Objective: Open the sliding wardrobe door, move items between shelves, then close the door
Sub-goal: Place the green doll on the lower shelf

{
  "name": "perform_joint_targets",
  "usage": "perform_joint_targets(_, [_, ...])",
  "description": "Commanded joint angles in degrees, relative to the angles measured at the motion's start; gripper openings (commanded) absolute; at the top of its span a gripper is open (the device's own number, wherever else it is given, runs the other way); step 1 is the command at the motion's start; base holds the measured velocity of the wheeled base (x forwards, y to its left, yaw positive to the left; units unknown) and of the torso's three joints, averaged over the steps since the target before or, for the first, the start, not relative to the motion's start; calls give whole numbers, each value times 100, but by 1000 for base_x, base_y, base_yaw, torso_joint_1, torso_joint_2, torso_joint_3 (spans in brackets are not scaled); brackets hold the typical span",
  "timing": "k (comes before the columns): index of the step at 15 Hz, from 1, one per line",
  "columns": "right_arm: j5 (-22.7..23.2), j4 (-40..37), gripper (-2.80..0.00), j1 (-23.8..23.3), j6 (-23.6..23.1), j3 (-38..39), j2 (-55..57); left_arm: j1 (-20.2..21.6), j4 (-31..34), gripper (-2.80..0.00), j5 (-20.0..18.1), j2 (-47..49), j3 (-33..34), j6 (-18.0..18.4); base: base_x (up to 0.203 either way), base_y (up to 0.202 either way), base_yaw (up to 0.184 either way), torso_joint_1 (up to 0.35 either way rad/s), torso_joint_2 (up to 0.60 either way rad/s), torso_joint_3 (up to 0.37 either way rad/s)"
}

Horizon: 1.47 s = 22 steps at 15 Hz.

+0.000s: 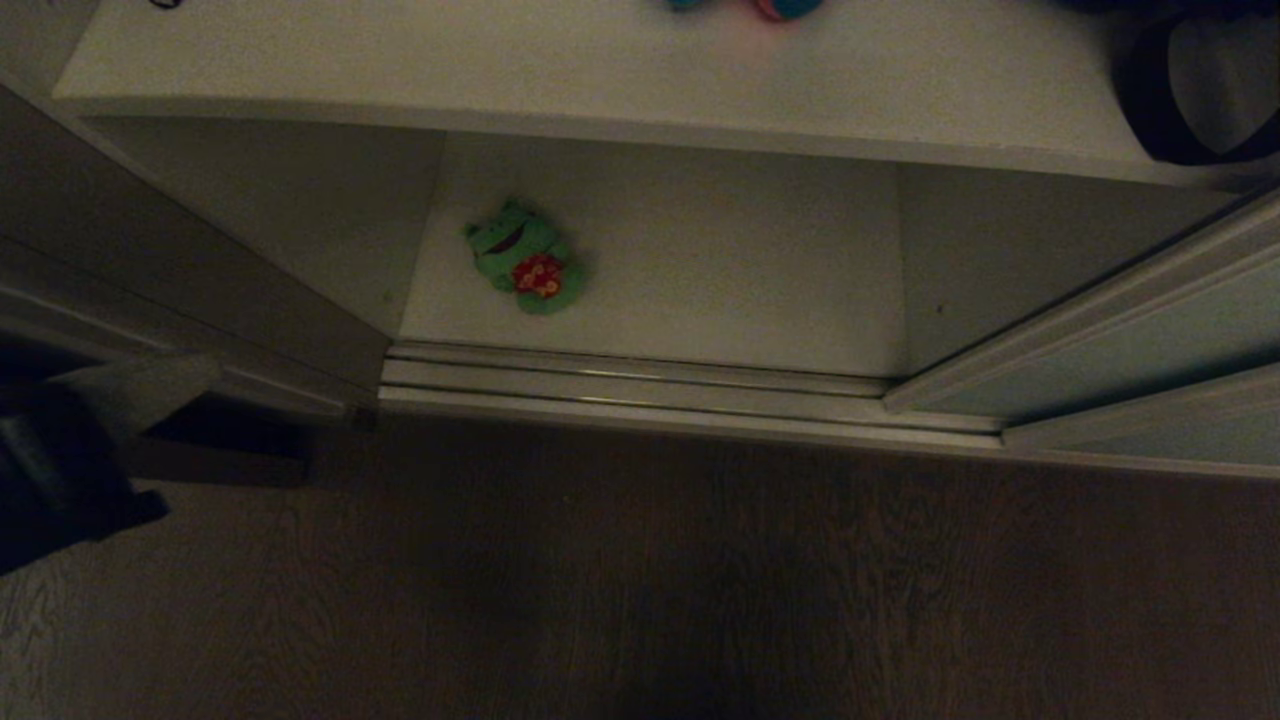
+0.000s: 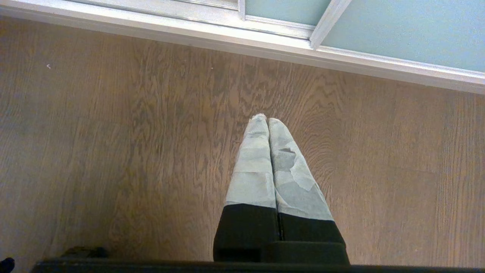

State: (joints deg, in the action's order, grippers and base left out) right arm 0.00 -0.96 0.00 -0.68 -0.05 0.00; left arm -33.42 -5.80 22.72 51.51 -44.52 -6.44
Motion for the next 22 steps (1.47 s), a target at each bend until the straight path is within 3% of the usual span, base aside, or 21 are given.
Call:
perform_joint_targets(1, [0, 0, -280, 0, -8, 4, 0, -28, 1489, -280, -72, -791, -693, 22, 0, 0, 0, 0, 0, 0])
perform_joint_targets(3, [0, 0, -280, 0, -2, -4, 0, -32, 1938, -280, -259, -739, -1104, 169, 0, 0, 0, 0, 0, 0])
perform_joint_targets(12, [0, 0, -280, 0, -11, -4, 0, -16, 2249, -280, -453, -238, -2315, 388, 0, 0, 0, 0, 0, 0])
perform_joint_targets(17, [0, 0, -280, 0, -6, 0, 0, -24, 2193, -280, -485, -332, -1559, 439, 0, 0, 0, 0, 2, 33])
perform_joint_targets(22, [0, 0, -280, 0, -2, -4, 0, -24, 2183, -280, -768, -261, -1148, 423, 0, 0, 0, 2, 1, 185])
